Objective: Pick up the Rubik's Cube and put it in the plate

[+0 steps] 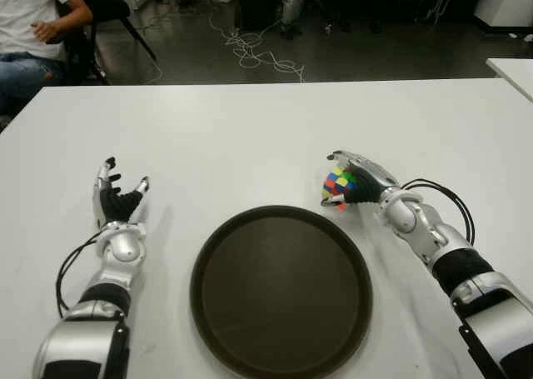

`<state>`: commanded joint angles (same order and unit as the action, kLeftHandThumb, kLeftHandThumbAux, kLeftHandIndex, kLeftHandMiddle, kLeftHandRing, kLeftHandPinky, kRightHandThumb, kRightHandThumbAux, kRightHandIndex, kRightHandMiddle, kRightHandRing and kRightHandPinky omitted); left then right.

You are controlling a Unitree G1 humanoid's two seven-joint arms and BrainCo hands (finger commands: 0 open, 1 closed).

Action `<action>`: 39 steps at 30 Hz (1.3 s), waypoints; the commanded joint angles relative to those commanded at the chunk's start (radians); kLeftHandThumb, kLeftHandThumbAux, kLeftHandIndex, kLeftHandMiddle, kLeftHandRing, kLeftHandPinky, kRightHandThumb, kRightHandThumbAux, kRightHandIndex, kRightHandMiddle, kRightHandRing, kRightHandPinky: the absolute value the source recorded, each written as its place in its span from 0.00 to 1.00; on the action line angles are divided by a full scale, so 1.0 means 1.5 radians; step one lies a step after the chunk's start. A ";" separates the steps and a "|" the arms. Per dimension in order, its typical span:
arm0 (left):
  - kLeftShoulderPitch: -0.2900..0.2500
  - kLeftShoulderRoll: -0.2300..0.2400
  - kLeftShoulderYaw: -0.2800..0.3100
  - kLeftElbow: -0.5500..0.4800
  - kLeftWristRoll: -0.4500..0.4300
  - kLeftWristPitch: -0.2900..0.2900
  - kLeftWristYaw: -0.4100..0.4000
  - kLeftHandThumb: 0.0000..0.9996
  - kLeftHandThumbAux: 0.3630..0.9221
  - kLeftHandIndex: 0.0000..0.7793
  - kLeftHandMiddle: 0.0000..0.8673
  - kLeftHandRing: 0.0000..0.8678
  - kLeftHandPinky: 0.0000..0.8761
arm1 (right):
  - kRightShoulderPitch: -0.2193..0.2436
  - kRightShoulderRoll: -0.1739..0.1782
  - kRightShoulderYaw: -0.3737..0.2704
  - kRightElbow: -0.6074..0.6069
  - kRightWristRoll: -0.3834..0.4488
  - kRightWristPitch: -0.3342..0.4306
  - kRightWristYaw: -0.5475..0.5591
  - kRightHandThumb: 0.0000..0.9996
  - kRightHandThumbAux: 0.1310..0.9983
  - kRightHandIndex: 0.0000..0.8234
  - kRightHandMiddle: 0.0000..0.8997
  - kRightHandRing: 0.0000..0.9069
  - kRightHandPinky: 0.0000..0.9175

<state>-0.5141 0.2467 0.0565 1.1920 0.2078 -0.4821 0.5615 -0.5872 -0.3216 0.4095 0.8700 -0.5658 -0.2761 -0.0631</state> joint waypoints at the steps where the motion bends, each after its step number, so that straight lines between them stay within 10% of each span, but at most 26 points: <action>1: 0.000 0.000 0.000 0.000 0.000 0.002 0.000 0.00 0.67 0.12 0.15 0.18 0.21 | 0.000 0.000 0.000 0.001 -0.001 -0.001 0.001 0.00 0.54 0.00 0.00 0.00 0.00; 39: 0.000 0.000 0.000 0.003 -0.002 -0.005 -0.002 0.00 0.67 0.14 0.20 0.24 0.32 | -0.008 -0.002 0.012 0.023 -0.009 -0.015 0.005 0.00 0.50 0.00 0.00 0.00 0.00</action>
<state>-0.5140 0.2464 0.0569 1.1957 0.2054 -0.4901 0.5580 -0.5986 -0.3242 0.4274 0.9049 -0.5799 -0.2994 -0.0550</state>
